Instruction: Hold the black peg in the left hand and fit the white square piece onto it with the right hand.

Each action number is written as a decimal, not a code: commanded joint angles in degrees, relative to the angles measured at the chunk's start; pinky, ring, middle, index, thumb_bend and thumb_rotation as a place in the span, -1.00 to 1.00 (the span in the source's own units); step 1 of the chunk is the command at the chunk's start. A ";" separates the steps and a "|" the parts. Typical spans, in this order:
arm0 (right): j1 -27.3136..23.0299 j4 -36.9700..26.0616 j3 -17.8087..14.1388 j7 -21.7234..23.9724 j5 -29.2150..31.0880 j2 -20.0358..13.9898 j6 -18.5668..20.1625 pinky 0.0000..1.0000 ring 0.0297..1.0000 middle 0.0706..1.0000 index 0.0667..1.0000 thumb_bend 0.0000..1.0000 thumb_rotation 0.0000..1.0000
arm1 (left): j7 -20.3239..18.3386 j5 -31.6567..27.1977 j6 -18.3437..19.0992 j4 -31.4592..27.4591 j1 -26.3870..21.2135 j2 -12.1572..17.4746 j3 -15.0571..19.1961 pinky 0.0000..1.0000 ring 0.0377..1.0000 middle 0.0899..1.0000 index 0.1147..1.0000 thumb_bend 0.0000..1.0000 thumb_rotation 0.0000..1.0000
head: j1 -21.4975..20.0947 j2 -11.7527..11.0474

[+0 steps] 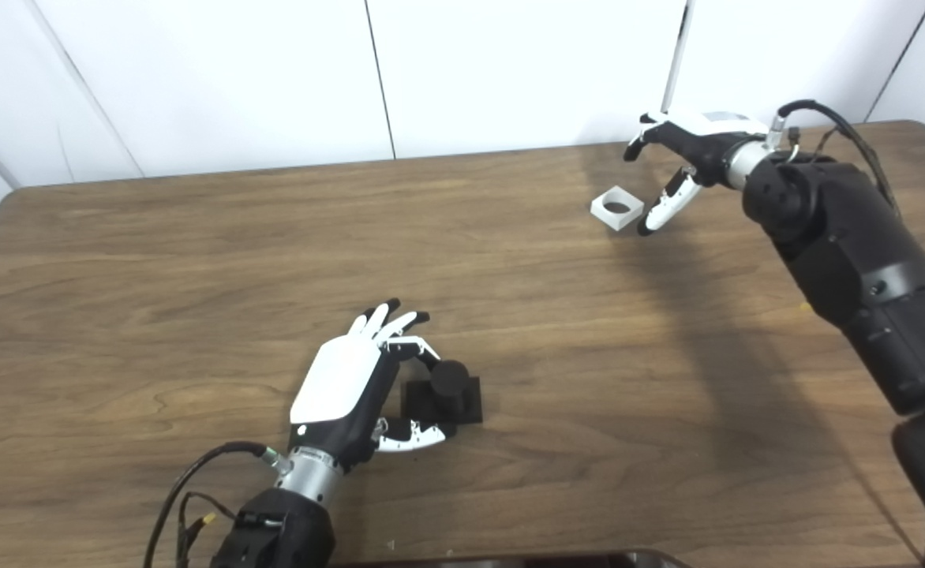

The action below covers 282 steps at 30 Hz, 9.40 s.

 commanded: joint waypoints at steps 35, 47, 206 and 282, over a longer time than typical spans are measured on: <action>-12.76 15.46 6.47 -3.16 -6.76 2.66 -9.71 1.00 1.00 0.93 0.50 0.67 -0.63 | 0.52 0.91 0.47 0.02 -0.36 -1.42 0.30 1.00 1.00 0.80 -0.15 0.05 -0.87 | 0.33 0.07; -14.64 19.01 9.60 -5.09 -9.86 2.40 -14.94 1.00 1.00 0.93 0.49 0.67 -0.62 | 1.43 1.02 0.07 0.58 -0.60 -2.06 0.59 1.00 1.00 0.80 -0.15 0.05 -0.87 | 0.41 0.06; -1.40 -20.54 -1.68 10.97 -8.50 -0.61 -1.65 1.00 1.00 0.76 -0.10 0.05 -0.70 | 4.00 -0.37 0.34 2.09 -1.41 -2.89 1.84 1.00 1.00 0.82 -0.15 0.05 -0.88 | 0.73 -2.64; 6.63 -52.74 6.52 34.95 -15.54 15.35 -8.33 1.00 1.00 0.78 -0.11 0.05 -0.72 | 3.10 0.51 1.50 2.43 -2.66 -3.89 1.49 1.00 1.00 0.82 -0.15 0.05 -0.87 | 1.50 -1.71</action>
